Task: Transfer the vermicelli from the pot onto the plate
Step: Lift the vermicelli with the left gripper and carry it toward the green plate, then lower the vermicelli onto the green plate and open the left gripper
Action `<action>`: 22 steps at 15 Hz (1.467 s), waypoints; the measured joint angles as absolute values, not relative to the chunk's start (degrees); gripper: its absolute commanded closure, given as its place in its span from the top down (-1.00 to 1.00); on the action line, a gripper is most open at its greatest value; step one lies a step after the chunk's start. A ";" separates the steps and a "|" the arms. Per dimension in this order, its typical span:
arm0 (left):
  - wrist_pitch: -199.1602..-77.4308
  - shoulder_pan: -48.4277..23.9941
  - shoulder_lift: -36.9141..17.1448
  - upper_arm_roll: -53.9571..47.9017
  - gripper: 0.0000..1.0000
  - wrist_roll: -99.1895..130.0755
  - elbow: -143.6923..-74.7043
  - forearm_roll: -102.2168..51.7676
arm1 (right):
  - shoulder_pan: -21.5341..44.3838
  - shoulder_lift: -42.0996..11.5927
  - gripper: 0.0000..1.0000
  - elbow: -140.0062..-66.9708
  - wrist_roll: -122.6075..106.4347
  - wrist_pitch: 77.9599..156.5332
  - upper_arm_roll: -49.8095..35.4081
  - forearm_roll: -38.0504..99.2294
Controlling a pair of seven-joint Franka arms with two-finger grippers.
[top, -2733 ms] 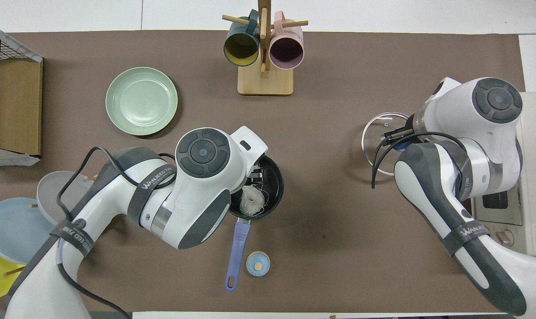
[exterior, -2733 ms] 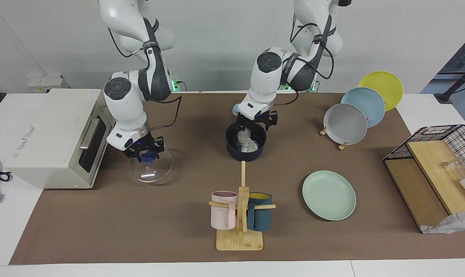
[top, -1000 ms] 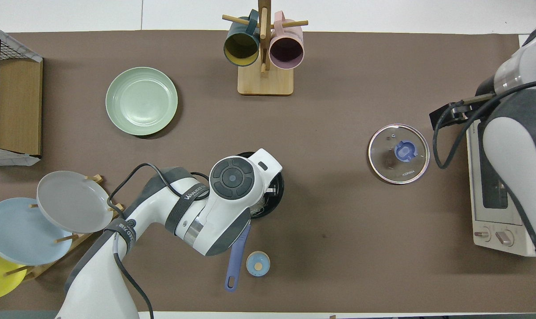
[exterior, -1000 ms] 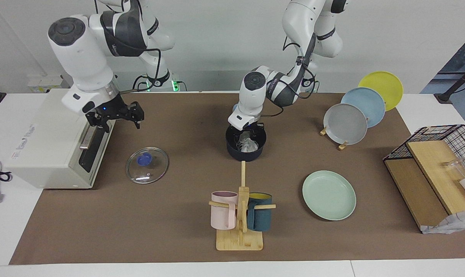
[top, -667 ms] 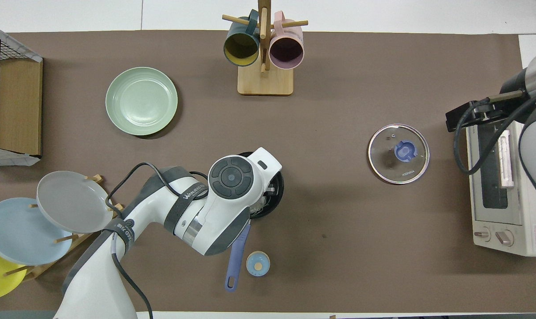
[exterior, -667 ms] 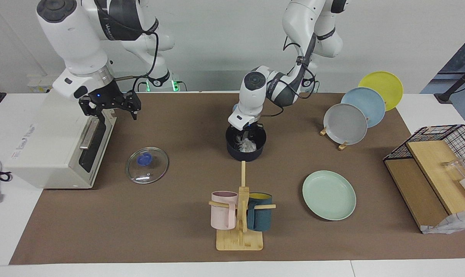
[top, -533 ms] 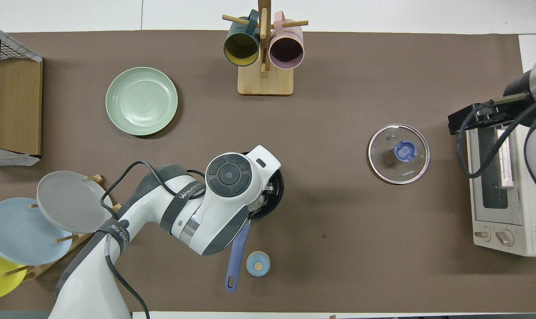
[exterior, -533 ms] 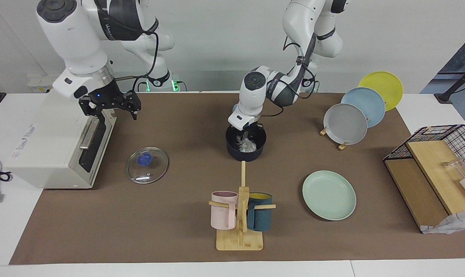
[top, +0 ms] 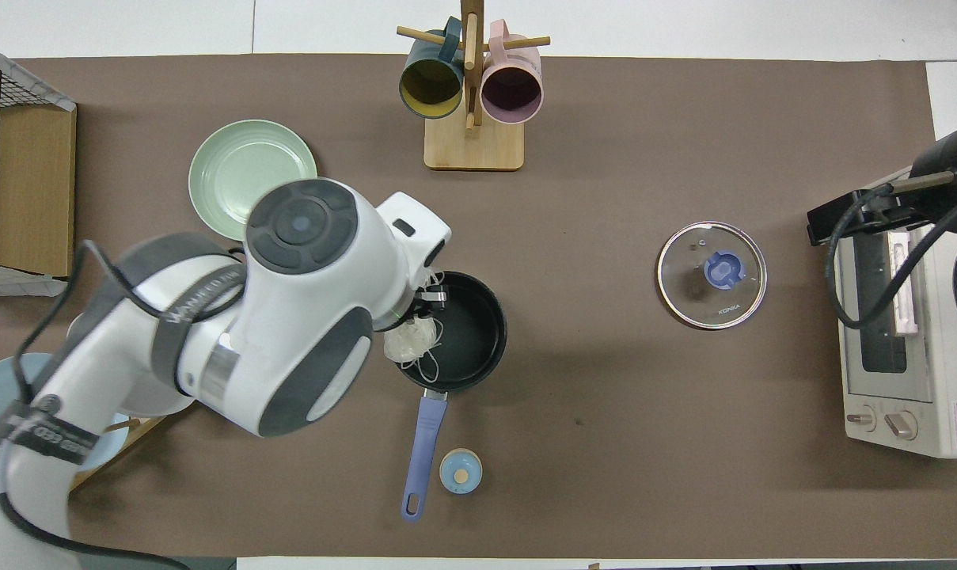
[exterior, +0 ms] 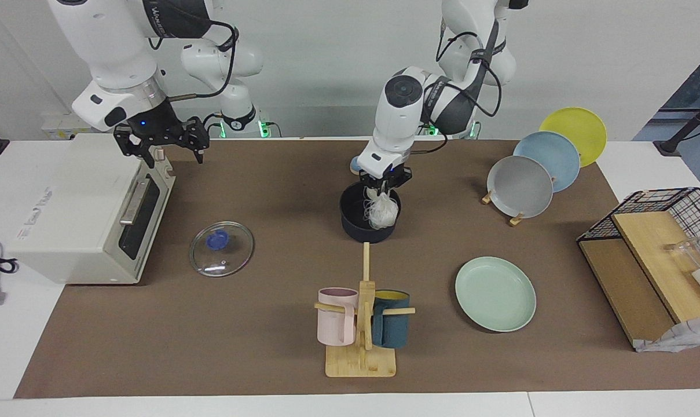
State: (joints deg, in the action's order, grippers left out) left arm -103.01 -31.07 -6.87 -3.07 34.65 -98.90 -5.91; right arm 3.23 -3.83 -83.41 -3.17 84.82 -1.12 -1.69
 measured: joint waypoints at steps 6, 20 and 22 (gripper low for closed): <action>-97.03 -15.38 -7.63 -2.57 -1.00 22.93 -90.69 -8.64 | 2.78 -3.44 1.00 -83.36 -3.13 84.14 -0.82 -1.69; -116.30 -4.47 -23.23 -3.16 -1.00 4.88 -90.58 -8.26 | 1.88 -0.71 1.00 -85.28 -2.87 82.70 -0.41 -1.14; -118.71 -4.58 -25.11 -3.27 -1.00 4.17 -91.03 -7.58 | 1.88 0.96 1.00 -87.85 -2.87 83.22 -0.44 -1.14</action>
State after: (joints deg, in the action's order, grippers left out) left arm -118.71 -4.58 -25.11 -3.27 4.17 -91.03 -7.58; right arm 1.88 0.96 -87.85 -2.87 83.22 -0.44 -1.14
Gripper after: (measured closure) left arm 0.846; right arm 0.000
